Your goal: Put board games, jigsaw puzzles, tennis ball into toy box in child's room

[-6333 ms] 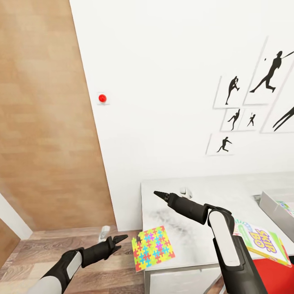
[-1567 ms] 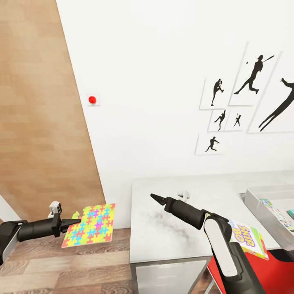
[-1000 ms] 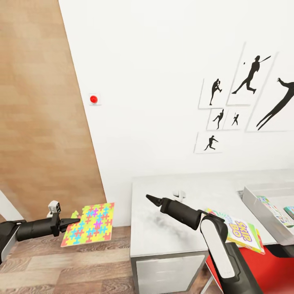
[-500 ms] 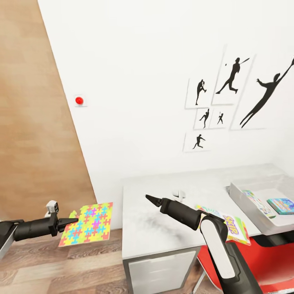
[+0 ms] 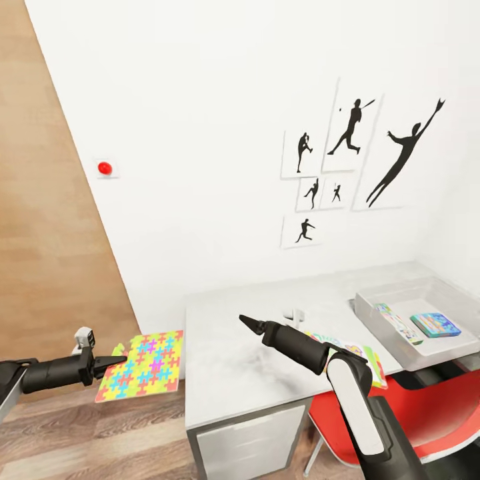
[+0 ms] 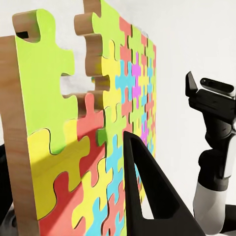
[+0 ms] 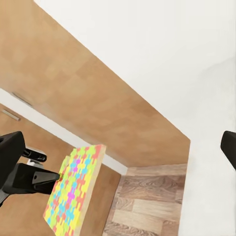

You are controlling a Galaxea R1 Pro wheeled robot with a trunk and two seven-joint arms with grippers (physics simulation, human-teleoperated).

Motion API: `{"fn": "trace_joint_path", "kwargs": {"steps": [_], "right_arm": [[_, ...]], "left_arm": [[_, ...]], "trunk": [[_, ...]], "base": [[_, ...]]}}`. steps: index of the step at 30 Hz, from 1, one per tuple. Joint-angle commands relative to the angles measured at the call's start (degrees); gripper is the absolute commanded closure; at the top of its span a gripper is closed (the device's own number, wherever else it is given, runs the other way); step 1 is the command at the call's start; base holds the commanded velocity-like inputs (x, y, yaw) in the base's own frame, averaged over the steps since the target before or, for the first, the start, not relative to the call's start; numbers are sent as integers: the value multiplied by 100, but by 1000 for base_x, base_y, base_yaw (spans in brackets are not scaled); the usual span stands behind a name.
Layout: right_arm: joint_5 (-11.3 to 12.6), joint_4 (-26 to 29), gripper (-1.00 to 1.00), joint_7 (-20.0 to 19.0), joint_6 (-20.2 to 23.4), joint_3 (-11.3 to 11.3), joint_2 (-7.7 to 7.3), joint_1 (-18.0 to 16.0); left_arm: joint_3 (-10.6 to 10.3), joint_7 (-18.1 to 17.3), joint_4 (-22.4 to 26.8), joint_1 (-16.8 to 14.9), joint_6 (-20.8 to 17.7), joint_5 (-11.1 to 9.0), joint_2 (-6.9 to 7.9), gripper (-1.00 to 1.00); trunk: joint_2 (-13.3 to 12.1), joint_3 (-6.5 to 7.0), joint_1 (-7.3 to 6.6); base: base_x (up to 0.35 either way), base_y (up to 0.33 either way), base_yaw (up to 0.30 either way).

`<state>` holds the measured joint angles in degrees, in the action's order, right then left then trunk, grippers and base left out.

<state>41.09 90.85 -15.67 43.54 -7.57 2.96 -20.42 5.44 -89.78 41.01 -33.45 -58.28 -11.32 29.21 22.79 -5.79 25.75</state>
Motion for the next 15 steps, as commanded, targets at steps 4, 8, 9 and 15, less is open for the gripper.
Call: {"fn": "trace_joint_path", "kwargs": {"steps": [4,8,9,15], "right_arm": [[-63,13,-100,95,60,-54,10,-5],[-75,19,-100,732,310,-484,21,-7],[-78,20,-100,901,480,-642,29,-13],[-77,35,-100,1234,860,-813,3,-39]], "left_arm": [[0,-22,18,-4,-59,-2,14,100],[-13,-22,486,25,-53,-55,335,100],[-14,-22,632,42,-53,-139,460,100],[-16,-22,1198,197,-63,-1223,893,100]], "trunk": [[13,-11,4],[13,-11,4],[13,-11,4],[13,-11,4]], "base": [[0,0,-12],[0,0,-2],[0,0,0],[0,0,0]]}}
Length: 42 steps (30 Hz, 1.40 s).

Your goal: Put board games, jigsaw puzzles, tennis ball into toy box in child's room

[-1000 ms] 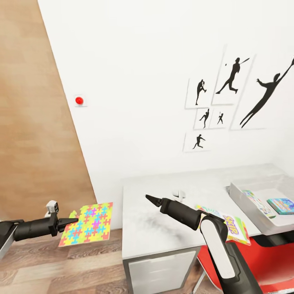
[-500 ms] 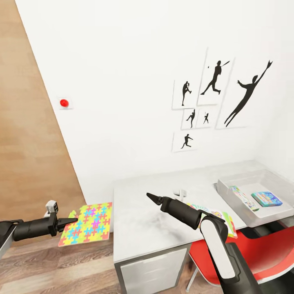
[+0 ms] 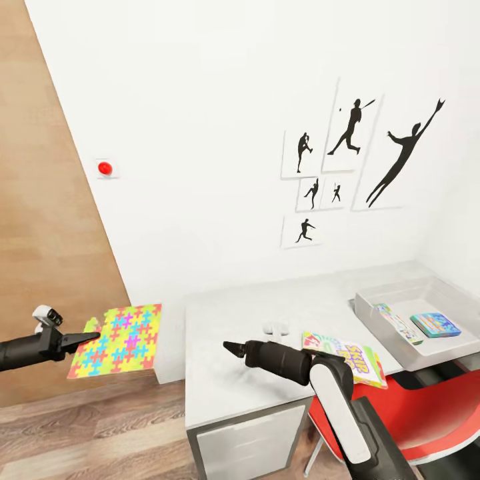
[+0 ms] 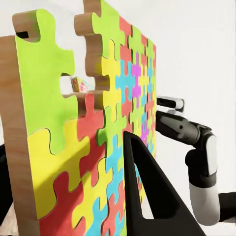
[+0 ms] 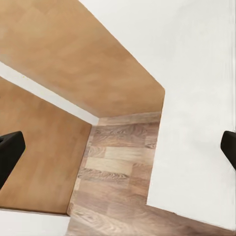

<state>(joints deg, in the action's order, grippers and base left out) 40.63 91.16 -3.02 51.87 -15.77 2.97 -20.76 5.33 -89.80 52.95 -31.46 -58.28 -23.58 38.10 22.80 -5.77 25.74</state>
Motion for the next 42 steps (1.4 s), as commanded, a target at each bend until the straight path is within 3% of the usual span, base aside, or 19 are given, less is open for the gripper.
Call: {"fn": "trace_joint_path", "kwargs": {"steps": [1,2,3,5,15,25,31,33,36,39,42], "right_arm": [[-30,5,-100,-25,42,71,-11,-3],[-30,5,-100,-24,52,141,-22,1],[-29,7,-100,-30,68,427,-63,15],[-29,7,-100,-31,74,524,-71,26],[-29,7,-100,-36,72,591,-63,48],[9,7,-100,-104,86,702,-84,49],[18,7,-100,-1276,85,1425,-103,51],[20,7,-100,-1453,86,1621,-108,45],[23,7,-100,-1842,94,2194,-111,32],[15,7,-100,-2266,101,2604,-114,29],[12,1,-100,-2506,107,2905,-227,29]], "left_arm": [[3,-20,138,0,-89,-60,39,100],[10,-20,258,-9,-120,-104,62,100],[1,-20,679,-47,-161,-169,0,100],[3,-20,741,-51,-157,-175,-48,100],[2,-20,922,-54,-135,-173,-206,100],[-17,-20,1079,-54,-118,-165,-332,100],[-9,-20,1085,-54,-40,-173,-344,100],[-9,-20,1086,-54,-11,-173,-345,100],[-5,-20,1086,-54,6,-173,-397,100],[7,-20,1086,-53,12,-173,-450,100],[11,-20,1086,-53,16,-173,-464,100]], "trunk": [[12,-13,4],[12,-13,4],[12,-13,4],[12,-13,4],[12,-13,4],[12,-13,4],[12,-13,4],[12,-13,4],[12,-13,4],[12,-13,4],[12,-14,4]], "base": [[0,0,0],[0,0,0],[0,0,0],[0,0,0],[0,0,-20],[0,0,-252],[0,0,-278],[0,0,-278],[0,0,-278],[0,0,-278],[0,0,-278]]}}
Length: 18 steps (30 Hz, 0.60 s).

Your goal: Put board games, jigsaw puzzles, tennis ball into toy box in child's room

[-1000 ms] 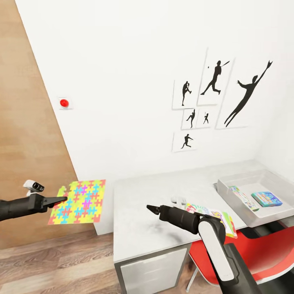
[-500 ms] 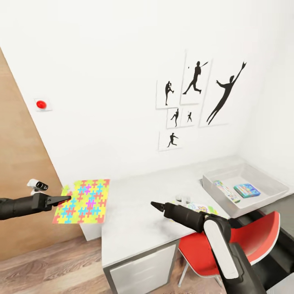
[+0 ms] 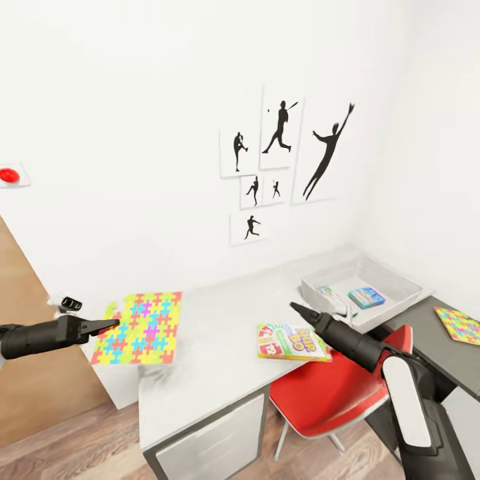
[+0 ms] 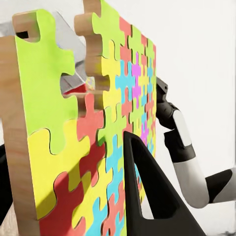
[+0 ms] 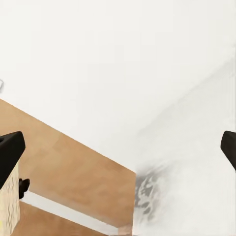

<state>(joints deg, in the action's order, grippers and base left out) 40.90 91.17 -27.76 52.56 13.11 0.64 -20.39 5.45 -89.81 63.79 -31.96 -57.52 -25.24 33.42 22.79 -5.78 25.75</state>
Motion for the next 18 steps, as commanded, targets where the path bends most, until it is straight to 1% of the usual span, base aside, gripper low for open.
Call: {"fn": "trace_joint_path", "kwargs": {"steps": [1,4,5,7,9,12,15,18], "right_arm": [[-7,-1,-100,-79,41,110,-94,-9],[6,-2,-100,-148,43,252,-213,-9],[7,-3,-100,-208,48,331,-235,-9],[6,-7,-100,-290,46,389,-248,-9],[6,-10,-100,-332,45,418,-254,-9],[2,-16,-100,-358,46,480,-268,-9],[-2,-45,-100,-366,48,602,-280,-9],[1,-61,-100,-371,39,643,-283,-9]], "left_arm": [[0,-19,2,2,-54,-7,-3,100],[0,-19,2,5,7,-11,-62,100],[0,-19,2,4,41,-10,-137,100],[5,-19,2,5,88,-8,-248,100],[7,-19,2,4,151,-8,-319,100],[6,-19,2,4,188,-7,-360,100],[6,-19,-1,6,195,-7,-368,100],[8,-19,-11,6,197,2,-370,100]], "trunk": [[13,-14,4],[13,-19,4],[13,-21,4],[13,-25,4],[13,-29,4],[13,-35,4],[13,-41,4],[13,-48,4]], "base": [[0,0,-278],[0,0,-278],[0,0,-278],[5,-4,-278],[74,-83,-278],[139,-189,-278],[167,-233,-278],[173,-244,-278]]}}
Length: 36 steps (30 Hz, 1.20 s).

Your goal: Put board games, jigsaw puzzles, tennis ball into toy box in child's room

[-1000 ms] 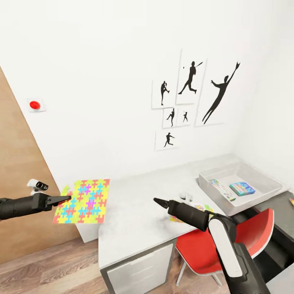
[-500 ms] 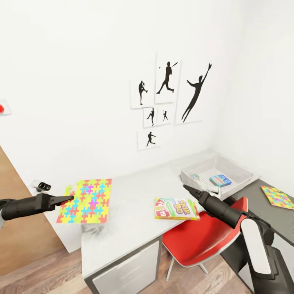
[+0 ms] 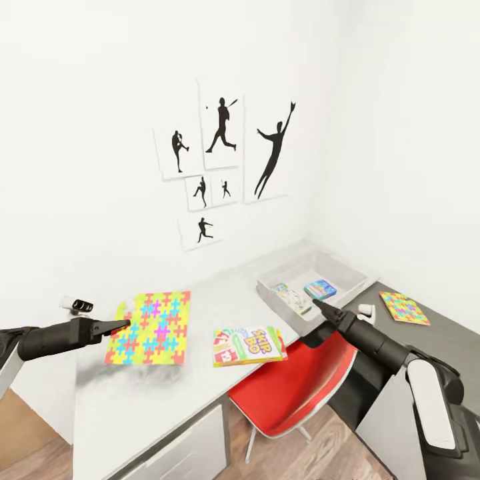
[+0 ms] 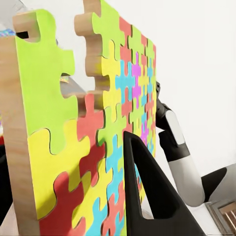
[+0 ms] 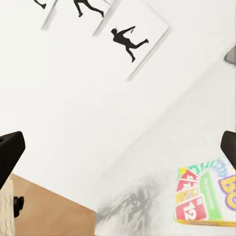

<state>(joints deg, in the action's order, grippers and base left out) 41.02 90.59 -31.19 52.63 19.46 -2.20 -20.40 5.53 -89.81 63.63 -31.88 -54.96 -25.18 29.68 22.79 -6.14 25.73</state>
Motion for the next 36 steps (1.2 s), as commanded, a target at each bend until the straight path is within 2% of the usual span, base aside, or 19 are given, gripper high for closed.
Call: {"fn": "trace_joint_path", "kwargs": {"steps": [1,10,13,20,36], "right_arm": [[-10,-3,-100,-27,29,9,3,-8],[-52,-6,-100,13,1,23,23,-8],[-72,-1,-100,52,-26,-19,117,-8],[-76,-6,-100,46,-92,-14,171,-8],[-76,-6,-100,43,-128,-20,176,-8]], "left_arm": [[0,-19,2,-3,-60,-3,3,100],[-1,-19,-2,-3,-56,-5,-9,100],[6,-19,-26,-3,-46,-13,-98,100],[17,-19,-26,-3,-42,-14,-235,100],[18,-19,-26,-3,-33,-14,-252,100]], "trunk": [[12,-15,5],[12,-31,5],[13,-31,5],[13,-31,5],[13,-31,5]], "base": [[172,-249,-278],[137,-268,-142],[52,-40,0],[192,-139,0],[248,-182,0]]}}
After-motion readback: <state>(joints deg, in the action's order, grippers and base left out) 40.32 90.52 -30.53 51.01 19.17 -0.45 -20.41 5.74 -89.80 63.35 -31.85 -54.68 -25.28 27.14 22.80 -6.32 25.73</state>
